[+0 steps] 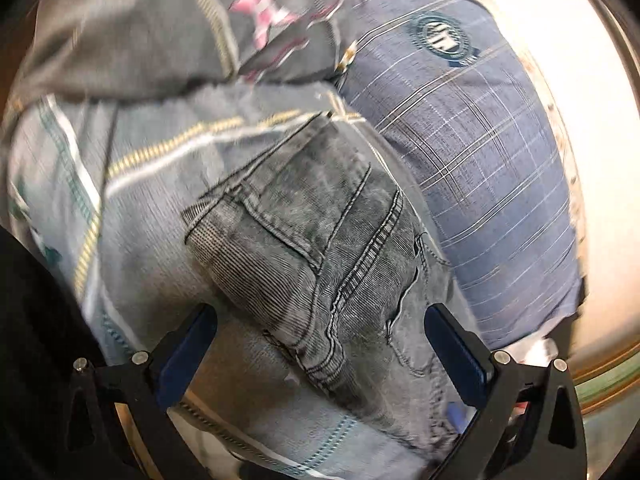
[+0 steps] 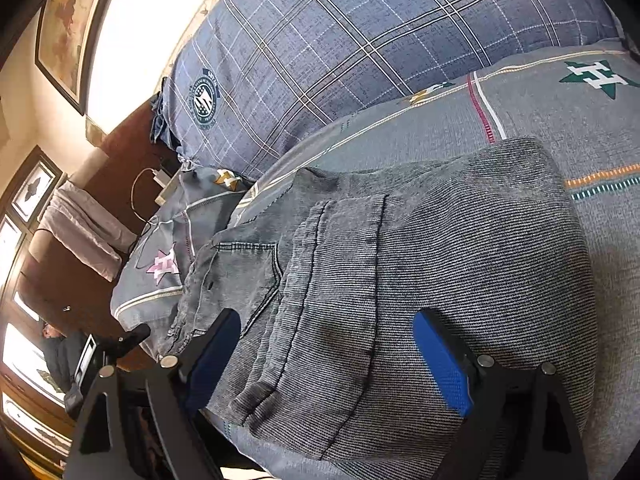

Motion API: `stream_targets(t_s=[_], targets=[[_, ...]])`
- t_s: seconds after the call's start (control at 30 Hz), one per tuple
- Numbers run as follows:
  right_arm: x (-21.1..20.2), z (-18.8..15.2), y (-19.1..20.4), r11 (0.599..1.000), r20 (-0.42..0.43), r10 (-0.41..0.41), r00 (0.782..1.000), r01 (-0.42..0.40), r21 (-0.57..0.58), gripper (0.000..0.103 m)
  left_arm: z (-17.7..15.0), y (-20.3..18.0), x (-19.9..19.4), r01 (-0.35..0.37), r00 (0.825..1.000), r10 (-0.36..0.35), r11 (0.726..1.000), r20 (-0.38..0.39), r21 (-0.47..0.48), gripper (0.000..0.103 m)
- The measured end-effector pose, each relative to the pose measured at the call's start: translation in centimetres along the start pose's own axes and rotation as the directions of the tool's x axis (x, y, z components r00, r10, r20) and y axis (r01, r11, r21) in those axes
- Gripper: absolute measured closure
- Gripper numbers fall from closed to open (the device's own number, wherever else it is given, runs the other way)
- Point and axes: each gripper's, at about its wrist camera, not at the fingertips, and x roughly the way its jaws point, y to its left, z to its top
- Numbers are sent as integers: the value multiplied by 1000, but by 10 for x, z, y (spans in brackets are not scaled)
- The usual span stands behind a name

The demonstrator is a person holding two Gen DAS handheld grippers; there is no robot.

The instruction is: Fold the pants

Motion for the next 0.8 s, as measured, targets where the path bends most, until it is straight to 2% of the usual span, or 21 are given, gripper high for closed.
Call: stream_targets(t_s=[0.13,0.47,0.6,0.63,0.7,0.73,0.77,0.8], targets=[[1,-1,1,1000,-1,-4,1000,4,-14,13,6,7,14,72,995,-77,994,-64,-79,0],[-1,0,-3,1000,-4,18,1000,-18,-8,13,17,8,23,75,996,-81,989,-48,-125,2],[-2,0,-1,1000,-5,12,1000,-12,-15,13,18,16,22,102,992,-112,981,-52,-162,2],[-2,0,0,1000,-5,7,1000,-7,-21,13,20,16,24,103,992,-112,982,-53,-159,5],[0,-1,6,998,-7,-20,1000,19,-56,13,23,15,25,96,992,-106,985,-63,-143,19],[1,-2,8,997,-7,-29,1000,28,-68,13,24,15,26,88,993,-97,987,-63,-132,32],[2,-3,10,996,-6,-41,999,40,-84,13,25,15,26,75,994,-83,990,-66,-118,49],[2,-3,11,995,-4,-47,999,46,-93,13,24,16,27,59,995,-67,993,-70,-106,58]])
